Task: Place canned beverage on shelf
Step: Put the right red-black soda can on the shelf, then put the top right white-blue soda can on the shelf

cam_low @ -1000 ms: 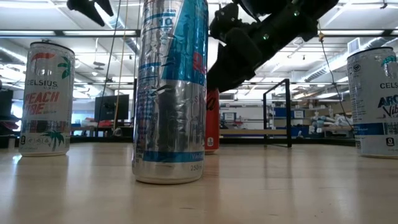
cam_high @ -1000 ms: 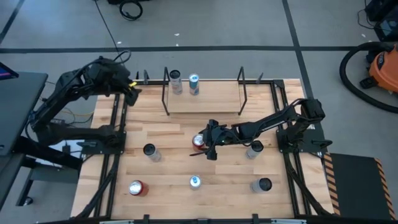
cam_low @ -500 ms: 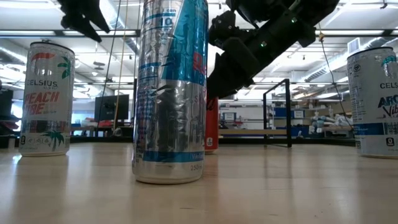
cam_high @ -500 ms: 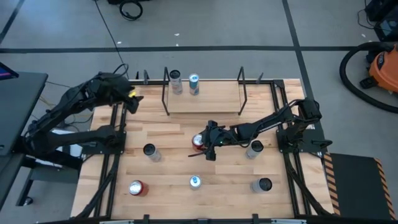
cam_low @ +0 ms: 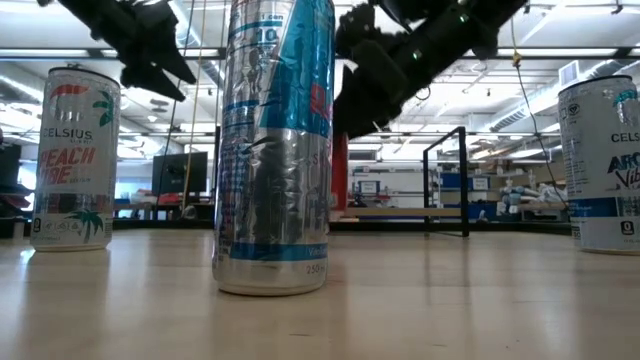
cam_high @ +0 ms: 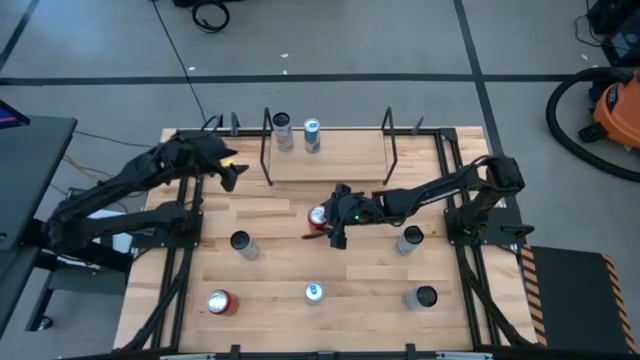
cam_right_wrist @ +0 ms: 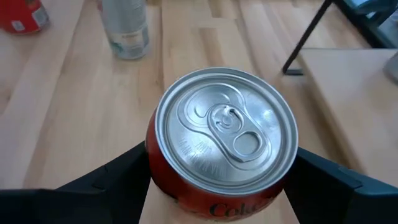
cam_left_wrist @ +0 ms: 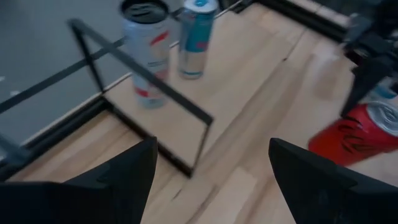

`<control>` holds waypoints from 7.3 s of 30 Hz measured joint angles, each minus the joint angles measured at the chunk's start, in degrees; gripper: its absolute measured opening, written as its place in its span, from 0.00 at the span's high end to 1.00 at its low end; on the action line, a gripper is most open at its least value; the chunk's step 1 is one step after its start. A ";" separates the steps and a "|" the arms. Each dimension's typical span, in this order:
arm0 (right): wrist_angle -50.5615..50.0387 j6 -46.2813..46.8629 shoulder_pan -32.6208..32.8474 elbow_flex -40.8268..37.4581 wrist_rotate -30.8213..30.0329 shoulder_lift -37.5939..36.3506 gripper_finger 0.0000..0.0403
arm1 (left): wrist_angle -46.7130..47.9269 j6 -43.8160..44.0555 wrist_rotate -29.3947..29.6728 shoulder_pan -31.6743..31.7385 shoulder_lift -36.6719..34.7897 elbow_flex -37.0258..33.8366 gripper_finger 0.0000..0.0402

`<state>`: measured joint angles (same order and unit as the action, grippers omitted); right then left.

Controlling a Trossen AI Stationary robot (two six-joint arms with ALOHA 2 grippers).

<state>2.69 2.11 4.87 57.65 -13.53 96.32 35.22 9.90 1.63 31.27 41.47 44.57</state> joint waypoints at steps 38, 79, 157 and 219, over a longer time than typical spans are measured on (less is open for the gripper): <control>-18.64 -17.48 -37.97 14.64 25.30 -11.23 0.21 | -23.84 1.42 -15.02 0.00 0.13 -6.74 0.22; -14.06 -19.66 -43.33 14.62 24.57 3.06 0.20 | -22.82 1.28 -14.99 -0.02 0.15 -6.74 0.22; -8.43 -19.66 -43.64 6.20 25.11 1.11 0.06 | -21.59 1.30 -14.95 0.00 0.14 -6.74 0.22; -64.70 17.28 -5.40 6.35 12.49 -39.02 0.05 | -19.83 1.49 -14.97 -0.01 0.15 -6.74 0.22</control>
<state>-62.00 19.38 -0.53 64.01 -1.05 57.30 15.39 11.38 -13.34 31.26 41.63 37.82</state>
